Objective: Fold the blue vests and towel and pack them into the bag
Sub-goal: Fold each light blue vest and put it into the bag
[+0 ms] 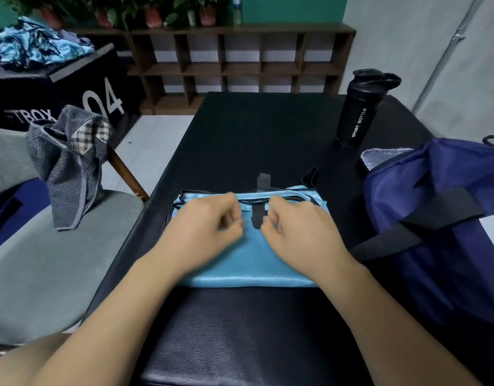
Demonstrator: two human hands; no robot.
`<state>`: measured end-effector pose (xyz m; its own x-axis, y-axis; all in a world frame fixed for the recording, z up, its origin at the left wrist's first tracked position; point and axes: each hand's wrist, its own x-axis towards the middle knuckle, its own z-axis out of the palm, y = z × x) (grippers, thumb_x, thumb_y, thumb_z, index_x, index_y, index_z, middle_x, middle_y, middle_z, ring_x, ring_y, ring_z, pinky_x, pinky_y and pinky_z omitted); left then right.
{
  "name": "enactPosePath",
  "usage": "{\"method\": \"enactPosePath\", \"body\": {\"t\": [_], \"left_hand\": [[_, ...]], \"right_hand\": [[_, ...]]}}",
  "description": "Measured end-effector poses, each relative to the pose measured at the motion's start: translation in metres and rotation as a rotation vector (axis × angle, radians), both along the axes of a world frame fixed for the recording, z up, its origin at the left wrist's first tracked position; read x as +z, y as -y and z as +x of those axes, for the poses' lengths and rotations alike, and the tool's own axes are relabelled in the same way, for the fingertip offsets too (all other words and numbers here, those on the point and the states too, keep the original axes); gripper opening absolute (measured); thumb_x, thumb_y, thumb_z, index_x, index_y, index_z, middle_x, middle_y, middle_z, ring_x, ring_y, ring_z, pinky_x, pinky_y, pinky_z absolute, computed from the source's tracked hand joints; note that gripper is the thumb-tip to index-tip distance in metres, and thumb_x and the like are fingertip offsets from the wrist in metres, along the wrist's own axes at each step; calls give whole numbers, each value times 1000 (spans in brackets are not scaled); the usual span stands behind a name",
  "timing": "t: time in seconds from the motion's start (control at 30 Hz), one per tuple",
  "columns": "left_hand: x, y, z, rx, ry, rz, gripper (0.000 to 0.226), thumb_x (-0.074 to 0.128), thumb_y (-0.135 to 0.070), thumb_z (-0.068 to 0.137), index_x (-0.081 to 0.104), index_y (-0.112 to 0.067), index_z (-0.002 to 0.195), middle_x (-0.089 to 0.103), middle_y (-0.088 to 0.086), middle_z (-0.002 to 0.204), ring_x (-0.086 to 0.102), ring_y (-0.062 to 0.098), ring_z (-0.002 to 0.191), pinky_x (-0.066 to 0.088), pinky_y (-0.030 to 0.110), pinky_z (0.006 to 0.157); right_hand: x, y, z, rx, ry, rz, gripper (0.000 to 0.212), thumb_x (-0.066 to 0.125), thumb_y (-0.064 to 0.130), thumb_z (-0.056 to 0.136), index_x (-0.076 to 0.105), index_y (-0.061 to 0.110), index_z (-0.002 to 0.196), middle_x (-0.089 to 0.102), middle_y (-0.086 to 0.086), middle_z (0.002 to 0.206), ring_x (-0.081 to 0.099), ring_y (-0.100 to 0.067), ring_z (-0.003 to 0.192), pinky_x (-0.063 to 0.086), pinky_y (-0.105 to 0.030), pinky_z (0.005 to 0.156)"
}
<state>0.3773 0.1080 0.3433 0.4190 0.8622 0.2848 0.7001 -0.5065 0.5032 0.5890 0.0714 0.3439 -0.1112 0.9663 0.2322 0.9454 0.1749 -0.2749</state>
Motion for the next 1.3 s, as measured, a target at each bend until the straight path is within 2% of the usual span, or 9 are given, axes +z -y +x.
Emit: {"method": "enactPosePath", "body": {"t": [0.1, 0.33, 0.5, 0.63, 0.83, 0.97, 1.07, 1.2, 1.3], "left_hand": [[-17, 5, 8, -92, -38, -31, 12, 70, -28, 88, 59, -31, 84, 62, -12, 81, 61, 10, 81, 53, 38, 73], [-33, -1, 14, -127, -44, 17, 18, 63, -31, 91, 67, -35, 109, 59, -18, 112, 56, 10, 107, 49, 40, 96], [-39, -2, 7, -95, -117, -32, 50, 49, -49, 95, 60, -40, 144, 45, -19, 159, 40, 4, 148, 37, 47, 121], [-38, -2, 6, -42, -219, -53, 72, 33, -65, 92, 41, -44, 160, 22, -18, 173, 13, 6, 161, 14, 38, 131], [-35, -7, -1, 28, -318, -67, 84, 24, -80, 90, 22, -45, 166, 5, -19, 176, -7, 6, 163, -2, 41, 133], [-31, -14, -15, 112, -334, -27, 76, 29, -78, 97, 24, -45, 166, 11, -18, 176, -2, 6, 163, 1, 42, 133], [-27, -19, -27, 177, -317, -16, 67, 39, -71, 102, 32, -44, 164, 18, -16, 175, 3, 6, 163, 5, 42, 133], [-20, -20, -40, 251, -299, -15, 56, 53, -57, 104, 45, -42, 157, 32, -14, 170, 22, 14, 160, 21, 47, 127], [-16, -22, -49, 347, -273, -10, 46, 59, -43, 104, 55, -36, 149, 50, -7, 155, 46, 27, 142, 40, 53, 110]], "right_hand": [[-1, 0, 2, -28, 62, -131, 18, 50, 35, 99, 51, 21, 89, 59, 1, 78, 59, -29, 78, 54, -43, 75], [-25, -9, 0, 5, 26, 59, 10, 60, 25, 100, 62, 19, 107, 58, 4, 101, 57, -22, 98, 46, -38, 76], [-36, -11, 3, -90, 50, 145, 60, 62, 36, 99, 48, 19, 154, 59, 0, 145, 48, -25, 140, 32, -46, 116], [-33, -9, 2, -154, 113, 176, 78, 63, 38, 96, 34, 14, 165, 37, -17, 167, 23, -34, 160, 10, -60, 129], [-24, -9, 5, -110, 11, 260, 67, 72, 20, 89, 51, 12, 152, 39, -15, 164, 29, -34, 157, 18, -53, 128], [-22, -7, 2, -8, -83, 223, 13, 67, 14, 92, 63, 20, 102, 61, 6, 104, 58, -23, 98, 48, -41, 85], [-24, -6, 1, -8, -69, 83, 7, 58, 20, 95, 58, 22, 89, 60, 7, 85, 57, -20, 81, 51, -41, 68], [-31, -10, 8, -96, 3, 112, 6, 60, 19, 93, 65, 19, 95, 65, 2, 99, 57, -24, 93, 46, -40, 80], [-39, -13, 13, -150, 43, 171, 26, 69, 18, 90, 73, 14, 115, 65, -10, 135, 59, -32, 121, 34, -43, 101]]}}
